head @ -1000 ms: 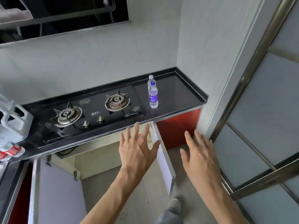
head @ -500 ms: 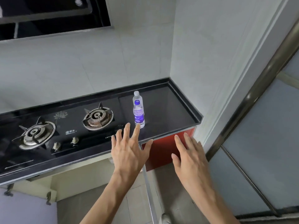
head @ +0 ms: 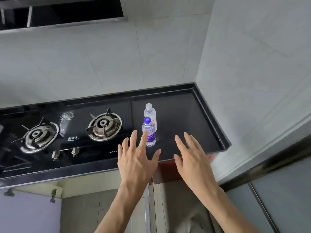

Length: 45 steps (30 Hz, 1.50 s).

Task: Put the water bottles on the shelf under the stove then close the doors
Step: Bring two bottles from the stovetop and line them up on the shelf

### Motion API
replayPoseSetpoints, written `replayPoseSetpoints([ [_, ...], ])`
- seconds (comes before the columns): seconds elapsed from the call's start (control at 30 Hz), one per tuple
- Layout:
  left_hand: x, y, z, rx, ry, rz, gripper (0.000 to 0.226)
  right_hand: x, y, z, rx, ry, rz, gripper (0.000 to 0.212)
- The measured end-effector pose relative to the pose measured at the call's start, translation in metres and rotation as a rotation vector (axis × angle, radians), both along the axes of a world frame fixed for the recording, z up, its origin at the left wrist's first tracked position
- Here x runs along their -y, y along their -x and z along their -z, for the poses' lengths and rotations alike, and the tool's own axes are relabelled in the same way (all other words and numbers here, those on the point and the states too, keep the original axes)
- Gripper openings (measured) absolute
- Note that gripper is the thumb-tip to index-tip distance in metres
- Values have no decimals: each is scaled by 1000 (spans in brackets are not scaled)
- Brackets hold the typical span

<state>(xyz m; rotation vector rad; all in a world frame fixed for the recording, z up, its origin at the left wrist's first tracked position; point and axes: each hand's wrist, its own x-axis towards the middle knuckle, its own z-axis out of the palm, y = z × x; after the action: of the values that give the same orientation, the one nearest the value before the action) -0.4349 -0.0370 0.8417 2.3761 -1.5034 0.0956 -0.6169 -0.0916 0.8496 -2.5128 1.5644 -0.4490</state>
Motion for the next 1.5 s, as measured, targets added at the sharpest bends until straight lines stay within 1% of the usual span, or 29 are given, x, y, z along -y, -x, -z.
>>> replayPoseSetpoints([
  [0.23,69,-3,33,-103,9,-149,87,118,-46,37,-8,-72,-229,74],
  [0.4,113,5,66,-191,-12,-321,90,202,-81,76,3,-125,-407,87],
  [0.47,126,10,76,-221,-13,-366,92,224,-94,90,11,-134,-467,92],
  [0.6,141,22,89,-307,59,-460,100,251,-113,107,50,-166,-573,97],
  [0.7,147,26,102,-386,122,-463,109,260,-124,116,103,-207,-648,97],
  [0.8,151,24,122,-479,191,-437,131,268,-135,127,145,-267,-699,97],
  [0.87,156,20,130,-523,236,-441,138,274,-140,134,181,-324,-695,100],
  [0.97,168,10,137,-519,271,-445,129,284,-146,144,236,-348,-705,95],
  [1.1,176,0,135,-561,308,-472,120,291,-150,154,244,-365,-717,93],
  [1.2,180,-6,133,-577,338,-476,117,297,-156,157,253,-352,-731,93],
  [1.5,196,-29,131,-638,299,-519,113,306,-171,158,290,-386,-713,98],
])
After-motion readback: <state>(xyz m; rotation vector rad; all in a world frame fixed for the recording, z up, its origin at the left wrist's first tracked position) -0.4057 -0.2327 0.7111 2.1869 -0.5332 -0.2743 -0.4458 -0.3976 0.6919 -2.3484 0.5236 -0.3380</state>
